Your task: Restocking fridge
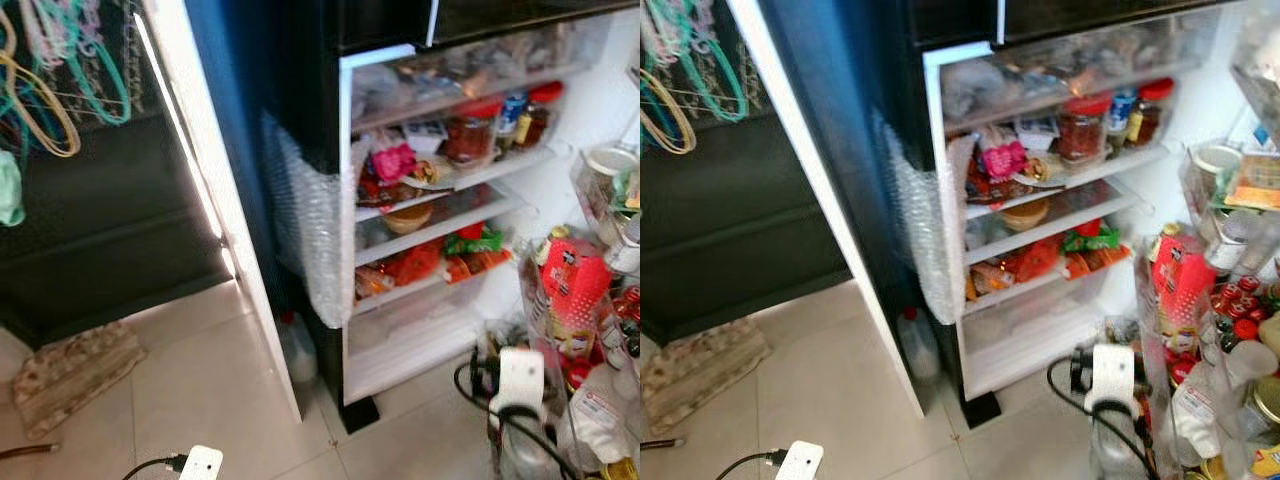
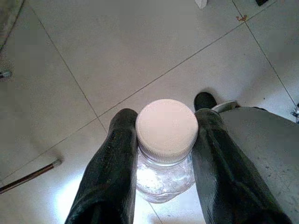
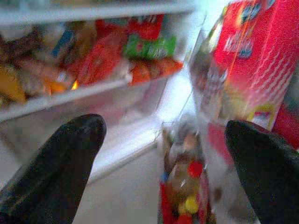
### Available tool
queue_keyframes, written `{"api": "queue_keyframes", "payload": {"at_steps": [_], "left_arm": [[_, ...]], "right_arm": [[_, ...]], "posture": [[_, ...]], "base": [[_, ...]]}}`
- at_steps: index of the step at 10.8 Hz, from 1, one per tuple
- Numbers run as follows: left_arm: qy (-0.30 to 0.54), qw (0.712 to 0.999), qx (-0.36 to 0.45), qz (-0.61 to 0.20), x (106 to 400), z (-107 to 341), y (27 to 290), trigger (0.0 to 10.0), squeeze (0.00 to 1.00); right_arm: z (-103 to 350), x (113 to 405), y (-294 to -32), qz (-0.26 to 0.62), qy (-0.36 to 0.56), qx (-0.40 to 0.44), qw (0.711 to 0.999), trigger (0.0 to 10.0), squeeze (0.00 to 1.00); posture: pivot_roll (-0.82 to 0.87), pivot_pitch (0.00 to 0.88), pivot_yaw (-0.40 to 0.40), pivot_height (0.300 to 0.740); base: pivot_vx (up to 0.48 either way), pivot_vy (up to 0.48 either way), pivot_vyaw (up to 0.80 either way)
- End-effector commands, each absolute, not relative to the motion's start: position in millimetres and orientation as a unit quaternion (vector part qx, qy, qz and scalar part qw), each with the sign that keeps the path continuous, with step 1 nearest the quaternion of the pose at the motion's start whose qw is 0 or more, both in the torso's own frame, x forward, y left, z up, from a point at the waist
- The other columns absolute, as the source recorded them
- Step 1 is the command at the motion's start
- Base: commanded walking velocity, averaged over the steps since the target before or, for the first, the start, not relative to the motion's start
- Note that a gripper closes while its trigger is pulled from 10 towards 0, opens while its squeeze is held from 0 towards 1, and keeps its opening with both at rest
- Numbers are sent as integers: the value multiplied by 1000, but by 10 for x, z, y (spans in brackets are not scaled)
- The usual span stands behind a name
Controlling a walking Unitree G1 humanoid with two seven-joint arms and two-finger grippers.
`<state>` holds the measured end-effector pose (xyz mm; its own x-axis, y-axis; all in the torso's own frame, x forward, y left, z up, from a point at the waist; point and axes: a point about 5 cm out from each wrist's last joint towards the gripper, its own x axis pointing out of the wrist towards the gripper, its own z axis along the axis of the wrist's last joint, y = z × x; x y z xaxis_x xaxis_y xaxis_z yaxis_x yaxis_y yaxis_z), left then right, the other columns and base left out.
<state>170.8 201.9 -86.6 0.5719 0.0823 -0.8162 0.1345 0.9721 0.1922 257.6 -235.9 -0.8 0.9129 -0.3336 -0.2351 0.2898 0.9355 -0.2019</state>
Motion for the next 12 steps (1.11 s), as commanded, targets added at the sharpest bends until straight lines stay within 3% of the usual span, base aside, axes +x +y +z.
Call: {"api": "queue_keyframes", "payload": {"at_steps": [1,4,12], "left_arm": [[469,874,126,-14,1664,-878,2074,10000,0],[467,875,127,-14,1681,-870,2073,10000,0],[468,874,130,-15,1687,-868,2079,10000,0]], "right_arm": [[25,2569,-2380,-180,117,-88,973,10000,0],[118,2541,-2549,-285,96,-150,942,10000,0],[147,2450,-2791,-368,101,-161,910,10000,0]], "posture": [[-94,30,59,740],[-95,39,64,740],[-98,51,73,740]], "base": [[0,0,0],[0,0,0],[0,0,0]]}}
